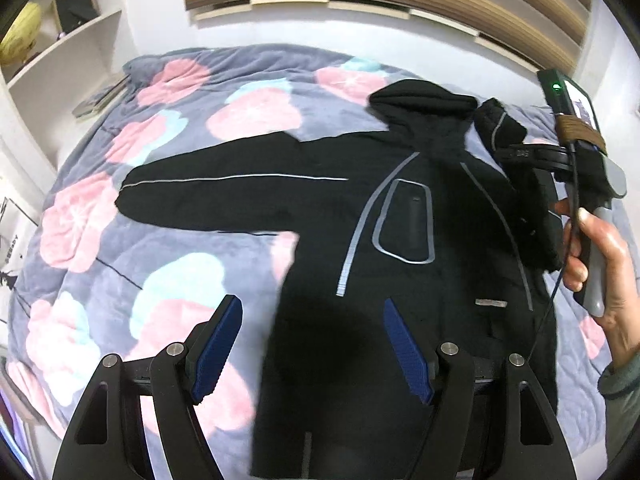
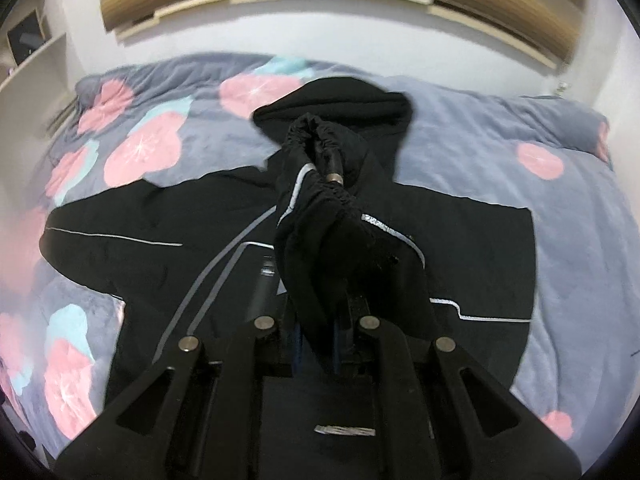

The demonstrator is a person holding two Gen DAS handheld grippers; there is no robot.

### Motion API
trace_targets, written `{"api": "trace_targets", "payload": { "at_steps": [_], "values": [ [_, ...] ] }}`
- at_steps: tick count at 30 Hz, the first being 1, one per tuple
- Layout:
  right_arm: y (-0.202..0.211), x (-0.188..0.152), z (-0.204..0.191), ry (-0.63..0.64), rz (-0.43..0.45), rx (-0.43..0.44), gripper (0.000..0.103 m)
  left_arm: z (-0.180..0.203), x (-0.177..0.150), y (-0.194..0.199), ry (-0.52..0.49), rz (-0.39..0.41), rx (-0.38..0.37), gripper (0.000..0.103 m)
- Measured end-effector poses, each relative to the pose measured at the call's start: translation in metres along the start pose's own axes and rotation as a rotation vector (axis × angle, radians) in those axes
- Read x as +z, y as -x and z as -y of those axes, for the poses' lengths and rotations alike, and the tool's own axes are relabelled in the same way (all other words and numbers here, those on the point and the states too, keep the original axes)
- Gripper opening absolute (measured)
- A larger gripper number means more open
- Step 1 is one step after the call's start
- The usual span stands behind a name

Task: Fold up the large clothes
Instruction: 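Carry the held sleeve with the right tool across the jacket body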

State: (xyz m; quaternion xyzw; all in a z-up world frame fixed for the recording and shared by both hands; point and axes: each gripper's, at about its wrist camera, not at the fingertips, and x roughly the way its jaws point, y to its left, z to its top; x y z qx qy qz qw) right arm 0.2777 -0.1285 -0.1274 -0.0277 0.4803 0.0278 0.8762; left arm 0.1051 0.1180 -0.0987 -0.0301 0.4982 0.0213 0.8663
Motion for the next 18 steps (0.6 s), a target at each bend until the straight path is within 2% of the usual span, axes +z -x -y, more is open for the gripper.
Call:
{"api": "trace_targets", "payload": {
  "at_steps": [6, 10, 13, 15, 17, 18],
  "values": [
    [-0.066, 0.011, -0.074, 0.095, -0.09, -0.006, 0.009, -0.035, 0.025, -0.04, 0.03, -0.034, -0.005, 0.075],
    [-0.128, 0.0, -0.103, 0.142, -0.193, 0.014, 0.012, -0.048, 0.04, -0.076, 0.035, -0.061, 0.017, 0.075],
    [-0.162, -0.013, -0.119, 0.175, -0.247, 0.039, 0.023, -0.052, 0.048, -0.104, 0.045, -0.096, 0.025, 0.075],
    [-0.178, -0.021, -0.129, 0.202, -0.264, 0.05, 0.035, -0.051, 0.053, -0.121, 0.05, -0.117, 0.031, 0.075],
    [-0.188, -0.027, -0.138, 0.216, -0.262, 0.07, 0.054, -0.048, 0.057, -0.133, 0.047, -0.128, 0.038, 0.075],
    [-0.189, -0.029, -0.141, 0.225, -0.252, 0.069, 0.057, -0.046, 0.058, -0.137, 0.043, -0.13, 0.04, 0.075]
  ]
}}
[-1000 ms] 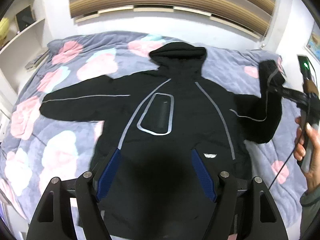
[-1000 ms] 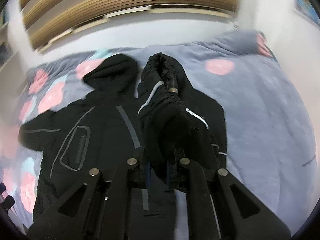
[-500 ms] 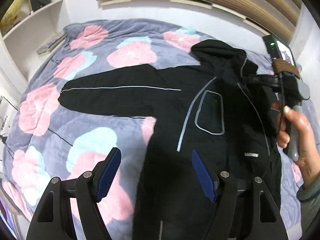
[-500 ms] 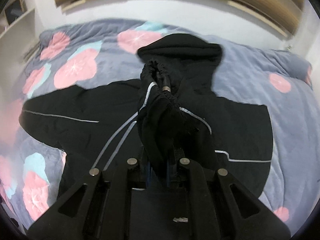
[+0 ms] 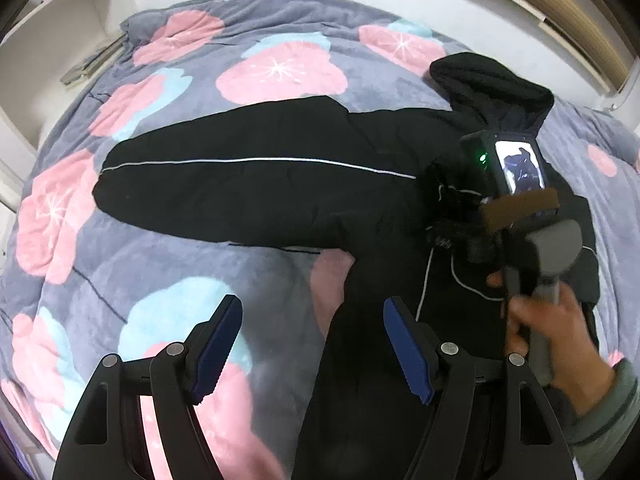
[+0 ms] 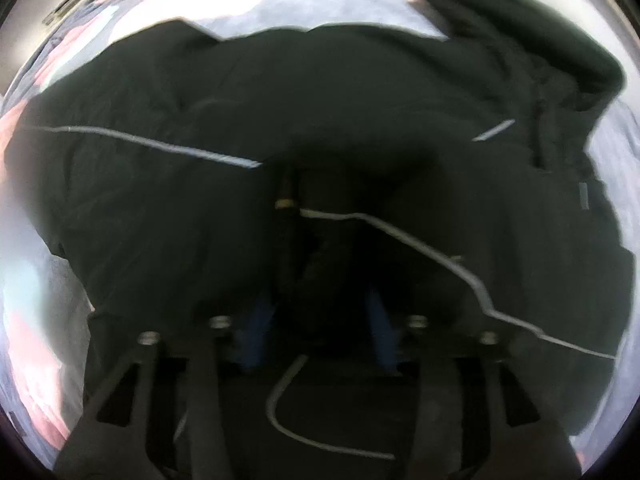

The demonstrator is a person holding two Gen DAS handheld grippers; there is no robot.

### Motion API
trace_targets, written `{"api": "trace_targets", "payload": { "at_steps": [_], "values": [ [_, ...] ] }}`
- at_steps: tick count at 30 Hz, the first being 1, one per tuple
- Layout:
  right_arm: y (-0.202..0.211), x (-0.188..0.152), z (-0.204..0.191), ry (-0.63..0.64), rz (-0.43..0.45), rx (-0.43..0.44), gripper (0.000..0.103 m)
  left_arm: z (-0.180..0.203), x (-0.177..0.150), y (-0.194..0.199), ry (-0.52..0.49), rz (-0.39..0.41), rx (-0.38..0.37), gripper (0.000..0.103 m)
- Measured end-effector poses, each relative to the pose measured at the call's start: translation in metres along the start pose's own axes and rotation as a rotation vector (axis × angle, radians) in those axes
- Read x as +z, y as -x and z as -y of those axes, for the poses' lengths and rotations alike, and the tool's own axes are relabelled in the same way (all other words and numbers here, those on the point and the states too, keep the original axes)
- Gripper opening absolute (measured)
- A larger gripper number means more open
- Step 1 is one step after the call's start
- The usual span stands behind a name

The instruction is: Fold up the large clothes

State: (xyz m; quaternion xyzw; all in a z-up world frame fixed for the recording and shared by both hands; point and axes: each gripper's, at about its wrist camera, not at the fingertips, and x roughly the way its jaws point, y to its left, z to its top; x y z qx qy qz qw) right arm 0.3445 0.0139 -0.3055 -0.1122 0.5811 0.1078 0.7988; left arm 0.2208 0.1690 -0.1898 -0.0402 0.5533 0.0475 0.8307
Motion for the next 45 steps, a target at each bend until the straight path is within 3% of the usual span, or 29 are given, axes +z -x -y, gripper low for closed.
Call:
{"api": "trace_targets", "payload": {
  "at_steps": [2, 4, 8, 12, 13, 17, 21, 26, 27, 29, 30, 32, 34, 36, 38, 41, 45],
  "values": [
    [0.001, -0.002, -0.003, 0.019, 0.008, 0.025, 0.068, 0.005, 0.003, -0.007, -0.007, -0.002, 0.001, 0.075],
    [0.017, -0.006, 0.002, 0.017, 0.023, 0.096, 0.066, 0.011, 0.006, -0.014, -0.017, -0.006, -0.003, 0.075],
    [0.078, -0.028, 0.044, -0.061, 0.139, 0.204, 0.064, 0.02, 0.015, -0.025, -0.02, 0.007, -0.053, 0.075],
    [0.108, -0.056, 0.116, -0.213, 0.204, 0.125, 0.064, 0.035, 0.033, -0.037, -0.025, 0.036, -0.163, 0.075],
    [0.104, -0.064, 0.144, -0.275, 0.191, 0.092, 0.063, 0.039, 0.038, -0.042, -0.034, 0.038, -0.185, 0.075],
    [0.069, -0.088, 0.209, -0.464, 0.103, 0.029, 0.031, 0.061, 0.061, -0.071, -0.063, 0.031, -0.284, 0.075],
    [0.009, -0.101, 0.227, -0.507, -0.057, 0.044, 0.028, 0.083, 0.082, -0.117, -0.067, -0.066, -0.416, 0.075],
    [0.005, -0.087, 0.223, -0.479, -0.092, 0.022, 0.029, 0.107, 0.093, -0.156, -0.067, -0.14, -0.502, 0.075],
    [0.005, -0.086, 0.223, -0.477, -0.089, 0.028, 0.029, 0.112, 0.094, -0.16, -0.073, -0.144, -0.506, 0.073],
    [0.009, -0.09, 0.229, -0.478, -0.082, 0.048, 0.029, 0.12, 0.095, -0.161, -0.092, -0.128, -0.497, 0.049],
    [0.012, -0.091, 0.229, -0.478, -0.079, 0.057, 0.029, 0.125, 0.095, -0.163, -0.109, -0.129, -0.488, 0.022],
    [0.024, -0.093, 0.231, -0.476, -0.059, 0.066, 0.029, 0.131, 0.098, -0.16, -0.123, -0.102, -0.462, 0.02],
    [0.04, -0.098, 0.237, -0.465, -0.02, 0.051, 0.029, 0.129, 0.1, -0.137, -0.129, -0.015, -0.452, 0.018],
    [0.056, -0.098, 0.238, -0.449, 0.023, 0.041, 0.03, 0.124, 0.105, -0.106, -0.124, 0.068, -0.486, 0.017],
    [0.066, -0.097, 0.238, -0.452, 0.059, 0.044, 0.038, 0.116, 0.112, -0.088, -0.107, 0.111, -0.51, 0.017],
    [0.072, -0.093, 0.246, -0.474, 0.092, 0.046, 0.049, 0.099, 0.118, -0.097, -0.074, 0.092, -0.494, 0.017],
    [0.048, -0.095, 0.251, -0.5, 0.053, 0.034, 0.052, 0.083, 0.113, -0.161, -0.022, -0.081, -0.466, 0.02]
  ]
}}
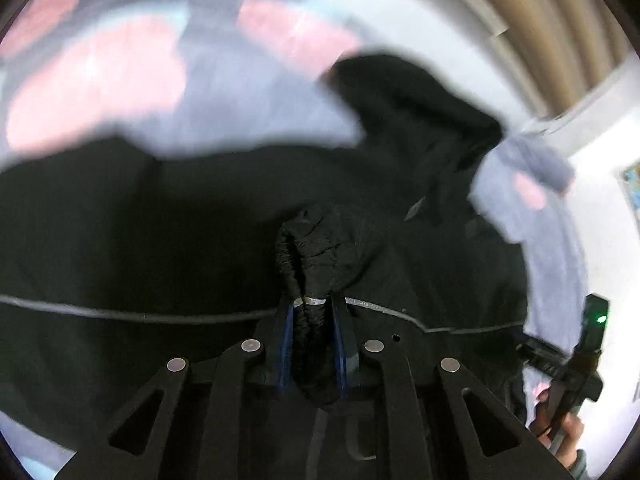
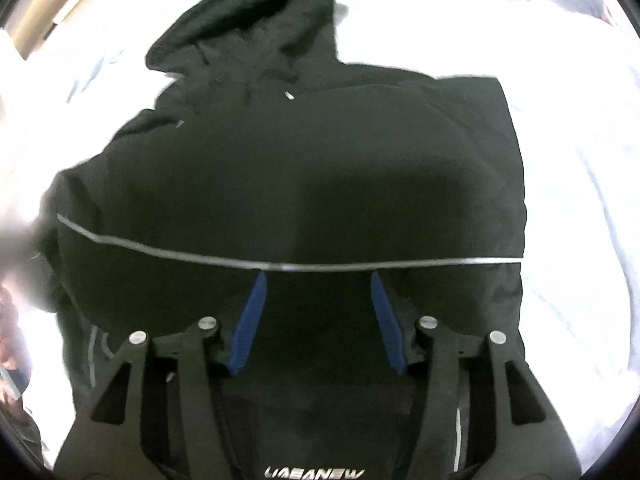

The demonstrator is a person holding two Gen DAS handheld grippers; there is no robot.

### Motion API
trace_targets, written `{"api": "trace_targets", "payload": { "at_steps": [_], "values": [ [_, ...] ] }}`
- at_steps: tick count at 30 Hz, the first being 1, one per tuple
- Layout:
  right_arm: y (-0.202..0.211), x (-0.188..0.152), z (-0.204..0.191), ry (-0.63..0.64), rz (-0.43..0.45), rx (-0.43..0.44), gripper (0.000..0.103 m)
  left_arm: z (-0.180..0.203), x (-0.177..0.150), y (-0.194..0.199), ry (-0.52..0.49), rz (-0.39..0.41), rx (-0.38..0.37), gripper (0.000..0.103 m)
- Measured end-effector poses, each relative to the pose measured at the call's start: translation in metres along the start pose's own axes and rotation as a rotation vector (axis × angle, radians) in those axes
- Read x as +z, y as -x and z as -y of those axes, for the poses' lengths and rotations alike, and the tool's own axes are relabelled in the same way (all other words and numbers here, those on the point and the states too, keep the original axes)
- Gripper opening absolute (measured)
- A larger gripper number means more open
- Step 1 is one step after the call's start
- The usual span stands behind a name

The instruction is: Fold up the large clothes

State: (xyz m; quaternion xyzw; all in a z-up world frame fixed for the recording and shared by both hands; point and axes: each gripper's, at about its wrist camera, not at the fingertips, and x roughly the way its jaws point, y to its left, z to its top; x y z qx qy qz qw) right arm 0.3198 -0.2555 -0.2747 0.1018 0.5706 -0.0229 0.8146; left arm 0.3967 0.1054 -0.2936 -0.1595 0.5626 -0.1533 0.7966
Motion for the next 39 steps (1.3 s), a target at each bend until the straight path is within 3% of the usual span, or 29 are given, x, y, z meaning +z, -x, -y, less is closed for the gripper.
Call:
{"api": "trace_targets", "payload": {
  "at_steps": [4, 8, 11, 14, 17, 18, 22, 25, 28, 34, 39],
  "values": [
    [-0.034, -0.003, 0.0, 0.019, -0.057, -0.05, 0.052, -0.012, -0.013, -0.023, 0.009, -0.016, 0.023, 0.024],
    [-0.041, 0.002, -0.005, 0.043, -0.072, -0.083, 0.053, -0.011, -0.011, -0.024, 0.041, -0.021, 0.021, 0.024],
    [-0.034, 0.004, -0.011, 0.046, -0.067, -0.094, 0.051, 0.002, -0.015, 0.005, -0.012, 0.024, 0.069, 0.025],
    [-0.013, 0.006, -0.018, 0.065, -0.005, -0.091, 0.052, 0.02, -0.024, 0.05, -0.073, 0.139, 0.163, 0.029],
    [0.001, 0.0, -0.021, 0.06, 0.029, -0.076, 0.052, 0.046, -0.03, 0.079, -0.124, 0.214, 0.1, 0.049],
    [0.001, -0.002, -0.021, 0.055, 0.03, -0.076, 0.052, 0.053, -0.03, 0.078, -0.143, 0.211, 0.075, 0.055],
    [-0.011, -0.007, -0.025, 0.03, -0.006, -0.066, 0.052, 0.087, -0.032, 0.031, -0.212, 0.106, 0.006, 0.055],
    [-0.028, -0.016, -0.023, 0.019, -0.051, -0.077, 0.052, 0.088, -0.036, -0.028, -0.197, -0.02, 0.055, 0.054],
    [-0.043, -0.017, -0.029, 0.054, -0.068, -0.114, 0.052, 0.072, -0.038, -0.063, -0.157, -0.076, 0.09, 0.05],
    [-0.057, -0.006, -0.026, 0.035, -0.093, -0.109, 0.054, 0.065, -0.039, -0.043, -0.15, -0.071, 0.079, 0.048],
    [-0.044, -0.002, -0.029, 0.011, -0.105, -0.1, 0.054, 0.041, -0.06, 0.029, -0.109, 0.02, 0.062, 0.049]
  ]
}}
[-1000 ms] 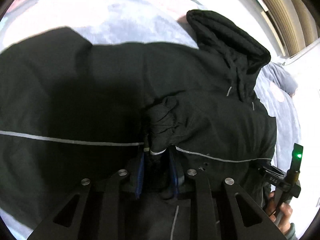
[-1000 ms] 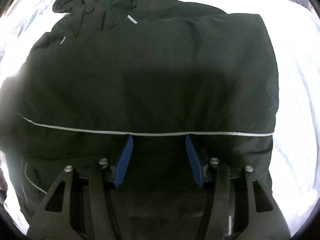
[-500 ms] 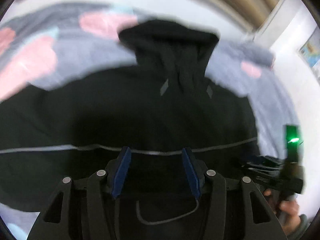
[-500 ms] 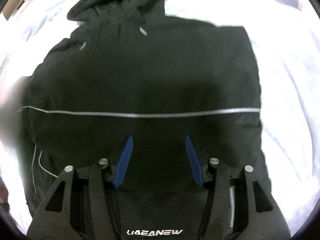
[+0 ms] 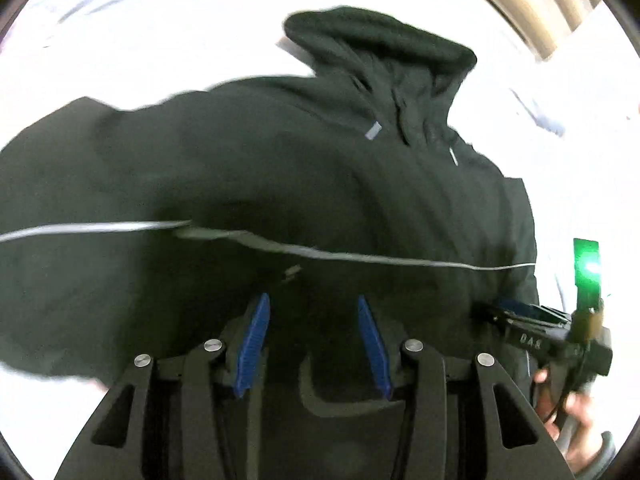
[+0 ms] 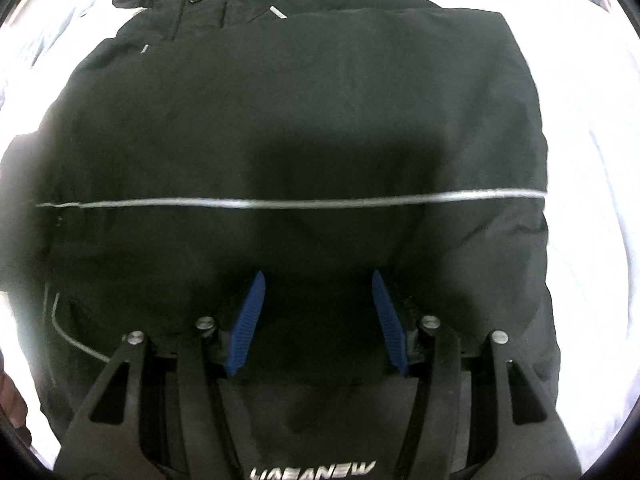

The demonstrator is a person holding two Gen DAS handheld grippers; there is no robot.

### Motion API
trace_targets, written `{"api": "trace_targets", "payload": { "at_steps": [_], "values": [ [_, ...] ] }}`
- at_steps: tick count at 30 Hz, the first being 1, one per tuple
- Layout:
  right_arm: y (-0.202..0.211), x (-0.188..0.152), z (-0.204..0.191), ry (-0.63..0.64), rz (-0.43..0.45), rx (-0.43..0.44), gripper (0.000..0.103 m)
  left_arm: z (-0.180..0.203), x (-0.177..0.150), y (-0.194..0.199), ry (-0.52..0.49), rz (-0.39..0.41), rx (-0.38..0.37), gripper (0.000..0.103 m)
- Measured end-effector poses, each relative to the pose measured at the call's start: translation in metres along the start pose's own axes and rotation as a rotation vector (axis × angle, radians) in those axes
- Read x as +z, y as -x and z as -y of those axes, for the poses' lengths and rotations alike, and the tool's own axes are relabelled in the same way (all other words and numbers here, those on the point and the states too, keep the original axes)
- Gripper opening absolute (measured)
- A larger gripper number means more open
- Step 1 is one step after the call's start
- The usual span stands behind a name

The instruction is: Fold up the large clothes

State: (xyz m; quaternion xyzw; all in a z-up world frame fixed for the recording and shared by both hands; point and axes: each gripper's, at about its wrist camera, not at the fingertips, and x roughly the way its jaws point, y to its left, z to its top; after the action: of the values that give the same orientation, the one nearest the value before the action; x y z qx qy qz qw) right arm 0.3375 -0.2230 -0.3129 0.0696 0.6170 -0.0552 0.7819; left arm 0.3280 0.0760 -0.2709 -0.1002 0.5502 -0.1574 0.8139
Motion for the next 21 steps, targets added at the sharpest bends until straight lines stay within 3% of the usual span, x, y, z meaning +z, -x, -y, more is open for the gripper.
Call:
{"api": "trace_targets", "payload": {
  "at_steps": [4, 11, 18, 21],
  "values": [
    [0.019, -0.016, -0.009, 0.016, 0.003, 0.004, 0.054, -0.048, -0.027, 0.061, 0.095, 0.062, 0.061, 0.048],
    [0.049, -0.051, -0.051, 0.097, -0.026, 0.025, 0.054, -0.188, -0.078, 0.162, 0.341, 0.176, 0.197, 0.048],
    [0.066, -0.078, -0.094, 0.174, -0.027, -0.008, 0.054, -0.317, -0.096, 0.217, 0.515, 0.264, 0.284, 0.048],
    [0.066, -0.102, -0.116, 0.176, -0.04, -0.013, 0.054, -0.364, -0.094, 0.221, 0.576, 0.285, 0.263, 0.048]
  ]
}}
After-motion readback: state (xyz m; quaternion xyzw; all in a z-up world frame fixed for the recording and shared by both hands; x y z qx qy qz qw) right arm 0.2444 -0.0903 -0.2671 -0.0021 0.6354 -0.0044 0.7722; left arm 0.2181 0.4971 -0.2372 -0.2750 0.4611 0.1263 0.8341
